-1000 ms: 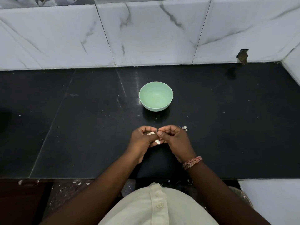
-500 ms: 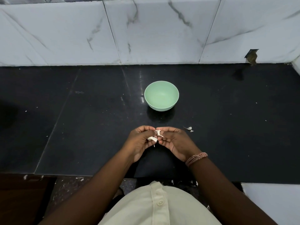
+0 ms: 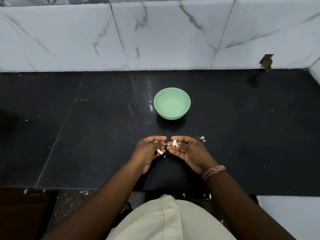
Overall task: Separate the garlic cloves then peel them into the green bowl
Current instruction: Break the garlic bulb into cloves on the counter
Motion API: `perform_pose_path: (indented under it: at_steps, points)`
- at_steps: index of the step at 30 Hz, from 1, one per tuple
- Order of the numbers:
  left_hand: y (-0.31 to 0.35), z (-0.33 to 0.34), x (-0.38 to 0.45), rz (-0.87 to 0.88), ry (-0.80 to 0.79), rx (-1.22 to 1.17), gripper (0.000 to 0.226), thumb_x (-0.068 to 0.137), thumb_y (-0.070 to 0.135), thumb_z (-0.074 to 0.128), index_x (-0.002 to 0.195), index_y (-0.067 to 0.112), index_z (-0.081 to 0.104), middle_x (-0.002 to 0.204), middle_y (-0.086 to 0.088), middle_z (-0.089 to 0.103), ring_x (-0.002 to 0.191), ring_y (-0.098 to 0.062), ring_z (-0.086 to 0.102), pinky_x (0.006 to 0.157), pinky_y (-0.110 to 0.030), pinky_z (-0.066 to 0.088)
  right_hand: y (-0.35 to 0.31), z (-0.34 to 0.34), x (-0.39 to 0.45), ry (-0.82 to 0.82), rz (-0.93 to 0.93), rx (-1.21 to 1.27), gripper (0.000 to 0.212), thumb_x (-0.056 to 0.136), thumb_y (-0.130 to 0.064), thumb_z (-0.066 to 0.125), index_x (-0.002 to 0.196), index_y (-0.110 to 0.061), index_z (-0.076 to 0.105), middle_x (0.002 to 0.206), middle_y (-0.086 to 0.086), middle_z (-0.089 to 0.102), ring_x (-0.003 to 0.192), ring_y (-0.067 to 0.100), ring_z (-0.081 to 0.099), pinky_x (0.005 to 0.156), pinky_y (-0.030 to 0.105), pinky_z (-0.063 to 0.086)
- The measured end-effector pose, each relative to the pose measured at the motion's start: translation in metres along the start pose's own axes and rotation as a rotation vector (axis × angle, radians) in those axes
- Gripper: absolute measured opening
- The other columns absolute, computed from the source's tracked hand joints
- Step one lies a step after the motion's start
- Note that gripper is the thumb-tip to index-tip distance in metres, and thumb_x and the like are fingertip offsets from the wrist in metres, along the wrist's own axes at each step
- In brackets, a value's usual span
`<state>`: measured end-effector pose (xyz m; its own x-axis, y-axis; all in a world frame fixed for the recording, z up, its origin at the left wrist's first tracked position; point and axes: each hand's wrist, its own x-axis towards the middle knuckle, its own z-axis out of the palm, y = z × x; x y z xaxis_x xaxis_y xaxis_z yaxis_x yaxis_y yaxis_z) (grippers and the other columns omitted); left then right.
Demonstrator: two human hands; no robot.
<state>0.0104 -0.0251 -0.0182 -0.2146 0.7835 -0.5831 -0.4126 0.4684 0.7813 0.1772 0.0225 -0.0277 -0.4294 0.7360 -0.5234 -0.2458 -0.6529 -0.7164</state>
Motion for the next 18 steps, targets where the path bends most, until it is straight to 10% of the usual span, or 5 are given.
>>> perform_pose_path:
  at_steps: [18]
  points:
    - [-0.014,0.024,-0.002,-0.056,0.047,-0.081,0.007,0.094,0.008,0.067,0.097,0.006,0.074,0.085,-0.008,0.074,0.073,-0.011,0.064,0.06,-0.021,0.056,0.01,0.011,-0.007,0.19,-0.389,-0.521,0.024,0.097,0.007,0.056,0.11,-0.01,0.068,0.101,0.013,0.075,0.086,0.02,0.076,0.079,0.034,0.063]
